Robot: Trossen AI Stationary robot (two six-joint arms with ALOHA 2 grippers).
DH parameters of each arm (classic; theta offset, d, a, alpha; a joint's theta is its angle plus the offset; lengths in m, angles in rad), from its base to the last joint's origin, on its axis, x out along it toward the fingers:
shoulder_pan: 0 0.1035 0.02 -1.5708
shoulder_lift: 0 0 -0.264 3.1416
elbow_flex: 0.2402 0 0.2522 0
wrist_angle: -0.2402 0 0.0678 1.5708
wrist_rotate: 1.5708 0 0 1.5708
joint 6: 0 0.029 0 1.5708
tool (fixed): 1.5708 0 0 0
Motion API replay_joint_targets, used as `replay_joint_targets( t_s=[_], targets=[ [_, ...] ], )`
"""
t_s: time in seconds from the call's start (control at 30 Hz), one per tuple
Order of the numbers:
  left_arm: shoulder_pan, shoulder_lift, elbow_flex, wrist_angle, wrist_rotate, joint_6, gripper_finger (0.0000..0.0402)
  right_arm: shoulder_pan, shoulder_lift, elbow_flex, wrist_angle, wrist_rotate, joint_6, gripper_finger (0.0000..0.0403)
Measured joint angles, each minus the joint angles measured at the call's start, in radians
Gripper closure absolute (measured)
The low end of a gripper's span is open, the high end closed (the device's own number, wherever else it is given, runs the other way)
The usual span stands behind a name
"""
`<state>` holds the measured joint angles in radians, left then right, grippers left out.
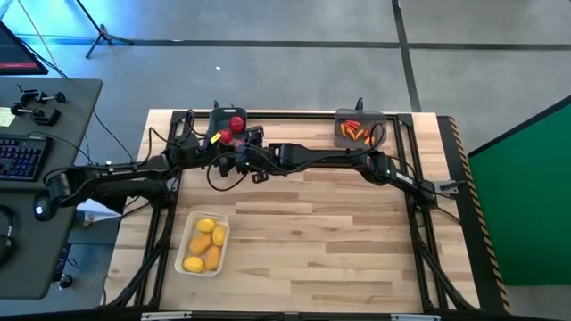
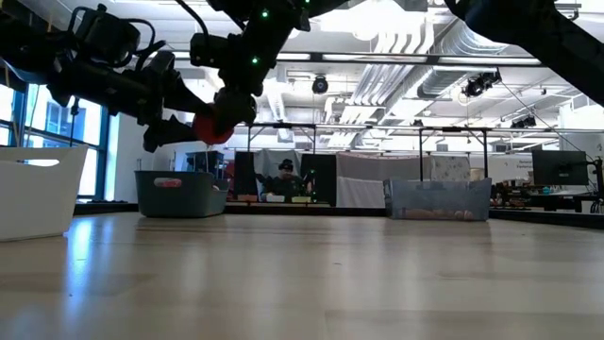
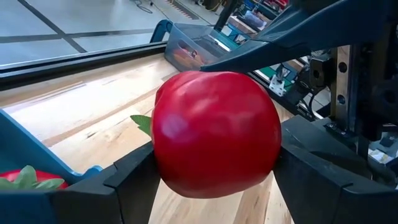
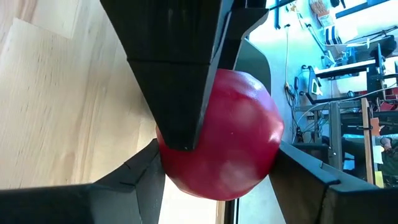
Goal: Sort produce into baskets
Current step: Put the red tomato into the green bin
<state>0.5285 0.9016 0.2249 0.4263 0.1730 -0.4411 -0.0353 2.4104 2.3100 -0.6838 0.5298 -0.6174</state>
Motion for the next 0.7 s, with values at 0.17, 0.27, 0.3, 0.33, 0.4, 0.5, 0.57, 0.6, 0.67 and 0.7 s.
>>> replay_joint_targets(
  t_s=[0.17,0.27,0.3,0.33,0.4,0.5,0.57,0.6,0.67,0.7],
  targets=[
    [0.000,0.000,0.000,0.007,-0.018,0.001,0.0144,0.000,0.000,0.000,0.000,0.001,0.055,0.0162],
    [0.000,0.000,0.000,0.007,-0.021,0.004,0.0159,0.000,0.000,0.000,0.000,0.007,0.089,0.0140],
    [0.000,0.000,0.001,0.008,-0.024,0.006,0.0163,0.000,0.000,0.000,0.001,0.014,0.097,0.0132],
    [0.000,0.000,0.002,0.010,-0.027,0.008,0.0166,0.000,0.000,0.000,0.004,0.020,0.108,0.0125],
    [0.000,0.000,0.002,0.015,-0.033,0.012,0.0170,0.000,0.000,0.000,0.014,0.028,0.133,0.0112],
    [0.000,0.000,0.004,0.017,-0.039,0.027,0.0172,0.003,0.000,0.000,0.021,0.053,0.155,0.0103],
    [0.000,0.000,0.004,0.017,-0.047,0.037,0.0172,0.005,0.000,0.001,0.012,0.069,0.161,0.0102],
    [0.000,0.000,0.004,0.016,-0.053,0.043,0.0172,0.005,0.000,0.002,0.007,0.075,0.170,0.0102],
    [0.000,0.001,0.004,0.011,-0.071,0.049,0.0173,0.006,0.000,0.002,-0.006,0.081,0.189,0.0102],
    [0.001,0.001,0.004,0.007,-0.080,0.054,0.0173,0.006,0.000,0.002,-0.014,0.083,0.197,0.0102]
  ],
)
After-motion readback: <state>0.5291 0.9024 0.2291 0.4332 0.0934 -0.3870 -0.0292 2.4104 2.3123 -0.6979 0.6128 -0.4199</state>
